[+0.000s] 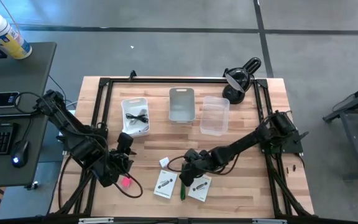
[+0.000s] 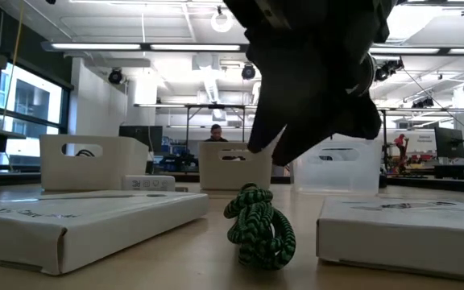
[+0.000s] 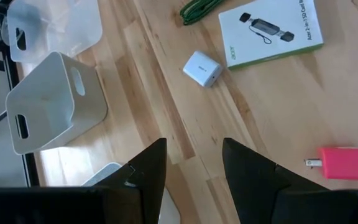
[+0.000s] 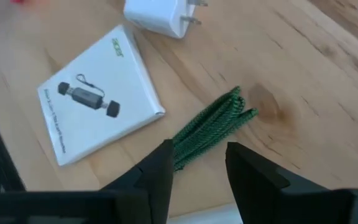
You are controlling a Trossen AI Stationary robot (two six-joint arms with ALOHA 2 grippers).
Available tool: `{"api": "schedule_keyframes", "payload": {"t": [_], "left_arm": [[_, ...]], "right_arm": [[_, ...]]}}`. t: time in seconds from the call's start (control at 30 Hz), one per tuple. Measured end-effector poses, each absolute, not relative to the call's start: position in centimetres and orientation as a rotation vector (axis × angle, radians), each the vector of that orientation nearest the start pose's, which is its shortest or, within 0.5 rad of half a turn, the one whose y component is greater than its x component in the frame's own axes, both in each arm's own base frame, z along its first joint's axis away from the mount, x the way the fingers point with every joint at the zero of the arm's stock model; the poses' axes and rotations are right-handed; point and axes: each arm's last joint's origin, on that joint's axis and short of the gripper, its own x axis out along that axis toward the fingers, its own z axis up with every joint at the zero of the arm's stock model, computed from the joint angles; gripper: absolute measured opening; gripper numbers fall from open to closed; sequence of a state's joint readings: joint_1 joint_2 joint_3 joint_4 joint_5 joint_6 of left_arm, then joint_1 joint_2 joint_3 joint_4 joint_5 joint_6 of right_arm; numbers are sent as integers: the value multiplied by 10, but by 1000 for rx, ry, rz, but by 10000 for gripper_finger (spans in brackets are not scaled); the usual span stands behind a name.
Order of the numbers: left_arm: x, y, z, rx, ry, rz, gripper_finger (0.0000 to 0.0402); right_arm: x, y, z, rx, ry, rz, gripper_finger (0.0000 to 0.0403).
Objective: Pick and place items into bin
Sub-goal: Put the green USB cable into the white bin
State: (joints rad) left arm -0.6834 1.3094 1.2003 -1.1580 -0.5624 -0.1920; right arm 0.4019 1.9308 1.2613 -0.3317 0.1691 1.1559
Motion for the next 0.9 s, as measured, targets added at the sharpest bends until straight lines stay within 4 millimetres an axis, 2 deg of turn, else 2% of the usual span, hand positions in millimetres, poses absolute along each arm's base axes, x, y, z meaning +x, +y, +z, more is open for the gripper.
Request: {"api": "schedule_keyframes", "payload": {"t": [0.37, 0.73, 0.9], "left_arm": [[186, -131, 303, 584, 1046, -3, 145], [186, -132, 303, 585, 1046, -4, 145], [186, -132, 303, 585, 1045, -4, 145]], "right_arm": [[367, 140, 161, 817, 985, -391, 199], [367, 133, 157, 844, 997, -445, 205], [370, 134, 146, 843, 1006, -450, 205]]}}
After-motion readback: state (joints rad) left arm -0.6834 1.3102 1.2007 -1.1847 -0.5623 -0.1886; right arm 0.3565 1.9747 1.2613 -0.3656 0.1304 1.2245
